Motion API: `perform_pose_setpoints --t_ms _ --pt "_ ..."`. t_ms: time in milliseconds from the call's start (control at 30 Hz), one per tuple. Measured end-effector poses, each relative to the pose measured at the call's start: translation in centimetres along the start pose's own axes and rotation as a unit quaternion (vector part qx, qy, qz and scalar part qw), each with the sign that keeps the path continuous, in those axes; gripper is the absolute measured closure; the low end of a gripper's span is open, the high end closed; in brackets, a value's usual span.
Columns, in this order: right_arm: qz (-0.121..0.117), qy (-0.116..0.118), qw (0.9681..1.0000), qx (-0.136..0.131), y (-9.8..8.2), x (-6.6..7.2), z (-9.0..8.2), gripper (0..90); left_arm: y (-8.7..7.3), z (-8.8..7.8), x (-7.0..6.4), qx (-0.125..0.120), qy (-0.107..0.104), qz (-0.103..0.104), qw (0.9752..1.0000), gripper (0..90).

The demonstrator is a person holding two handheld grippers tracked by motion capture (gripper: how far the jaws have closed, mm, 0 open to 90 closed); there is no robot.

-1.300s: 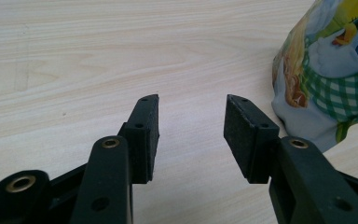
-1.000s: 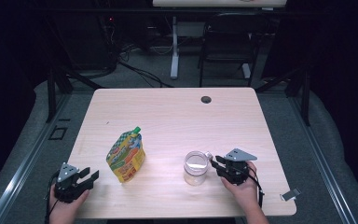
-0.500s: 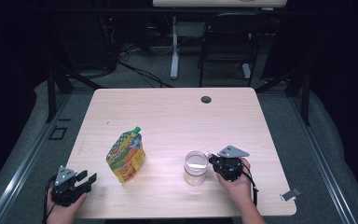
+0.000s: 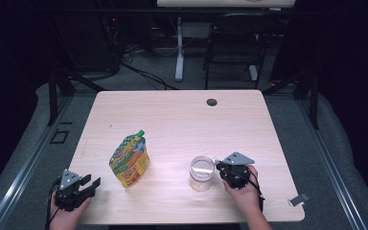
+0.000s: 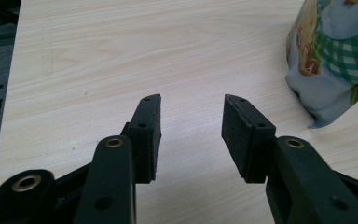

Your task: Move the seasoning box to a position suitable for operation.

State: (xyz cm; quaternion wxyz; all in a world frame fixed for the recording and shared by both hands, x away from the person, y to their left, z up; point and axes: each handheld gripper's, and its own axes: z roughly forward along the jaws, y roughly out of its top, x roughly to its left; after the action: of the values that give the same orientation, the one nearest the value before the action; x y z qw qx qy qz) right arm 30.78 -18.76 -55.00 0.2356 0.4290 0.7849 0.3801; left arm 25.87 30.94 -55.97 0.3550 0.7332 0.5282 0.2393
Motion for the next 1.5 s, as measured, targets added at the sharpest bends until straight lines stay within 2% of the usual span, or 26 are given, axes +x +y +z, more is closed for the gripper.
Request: perform_pose_setpoints --t_ms 233,300,567,600,733,1167,1267,1500 --pt "0.0 0.009 0.9999 0.008 -0.4 0.8 -0.8 85.0 0.3 0.4 -0.1 -0.001 -0.005 0.0 1.0 57.7" --pt "0.006 0.015 0.9998 0.007 -0.6 1.1 -1.1 84.3 0.6 0.5 -0.1 -0.001 -0.006 0.002 1.0 57.7" --pt "0.02 0.033 0.9991 0.015 -1.0 1.0 -2.1 81.3 0.9 0.9 0.0 -0.002 -0.01 0.001 0.9999 57.4" --pt "0.027 0.044 0.9986 0.009 -1.1 0.7 -2.5 81.2 1.0 1.1 0.0 -0.001 -0.01 0.001 0.9999 57.3" --pt "0.032 0.054 0.998 0.0 -1.0 0.6 -3.5 79.7 1.2 1.2 0.0 -0.003 -0.012 -0.001 0.9999 57.2" --pt "0.025 0.059 0.9979 -0.004 -0.7 0.9 -4.8 75.1 1.4 1.6 0.0 -0.003 -0.016 -0.009 0.9998 55.2" --pt "0.035 0.069 0.9969 -0.018 -0.5 0.9 -5.2 74.1 1.3 1.6 0.1 -0.003 -0.016 -0.009 0.9998 54.7" --pt "0.041 0.07 0.9964 -0.025 -0.1 0.7 -5.5 74.2 1.1 1.4 0.1 -0.004 -0.017 -0.009 0.9998 54.3"
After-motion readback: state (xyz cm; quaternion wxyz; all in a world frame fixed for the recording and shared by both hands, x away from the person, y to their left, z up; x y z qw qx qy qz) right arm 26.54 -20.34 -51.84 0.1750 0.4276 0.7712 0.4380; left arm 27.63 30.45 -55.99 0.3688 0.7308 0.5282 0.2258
